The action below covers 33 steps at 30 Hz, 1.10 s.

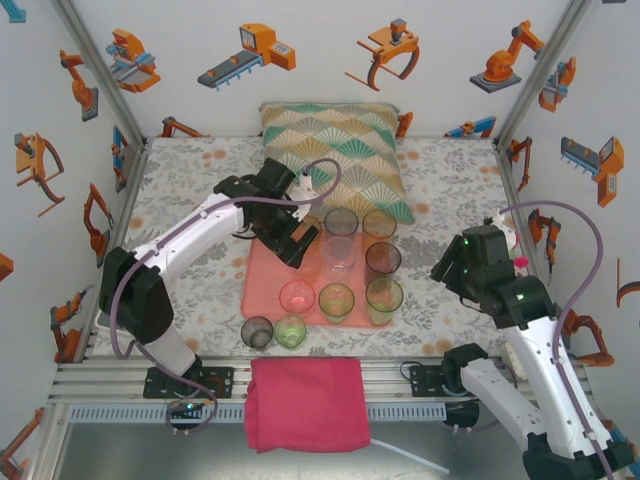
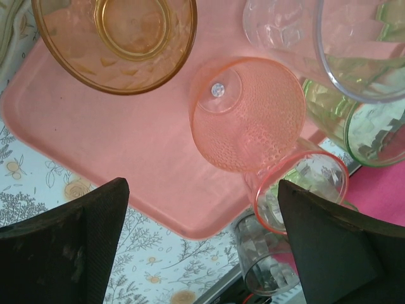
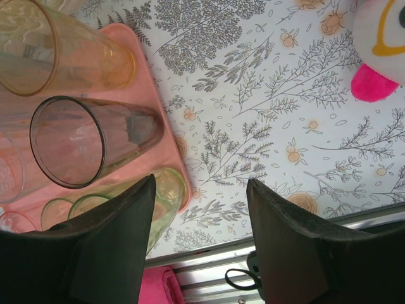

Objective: Place the glasses into the tray

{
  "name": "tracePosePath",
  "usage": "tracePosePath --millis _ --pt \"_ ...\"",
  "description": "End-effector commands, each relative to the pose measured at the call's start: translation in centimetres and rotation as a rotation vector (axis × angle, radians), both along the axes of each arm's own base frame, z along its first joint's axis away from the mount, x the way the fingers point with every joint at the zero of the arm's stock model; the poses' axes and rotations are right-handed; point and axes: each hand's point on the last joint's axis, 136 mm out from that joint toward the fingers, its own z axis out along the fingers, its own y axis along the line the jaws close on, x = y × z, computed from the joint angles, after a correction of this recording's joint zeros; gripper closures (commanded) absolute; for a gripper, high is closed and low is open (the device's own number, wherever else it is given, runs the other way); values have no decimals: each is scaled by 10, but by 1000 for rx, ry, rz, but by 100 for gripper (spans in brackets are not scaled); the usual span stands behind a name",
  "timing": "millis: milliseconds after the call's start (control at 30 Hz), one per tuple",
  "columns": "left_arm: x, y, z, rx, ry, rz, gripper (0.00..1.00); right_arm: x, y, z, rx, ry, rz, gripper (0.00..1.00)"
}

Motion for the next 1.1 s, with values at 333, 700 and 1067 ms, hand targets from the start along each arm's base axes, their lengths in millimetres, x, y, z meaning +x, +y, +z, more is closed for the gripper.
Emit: tracePosePath --millis 333,700,1067 --pt "14 -9 -9 3 13 26 9 2 -6 -3 -28 11 -28 44" --pt "19 -4 5 10 -42 32 10 2 -6 -1 -25 2 -28 44" --pt "-30 53 54 4 -54 -94 9 4 -6 2 -34 3 -20 44"
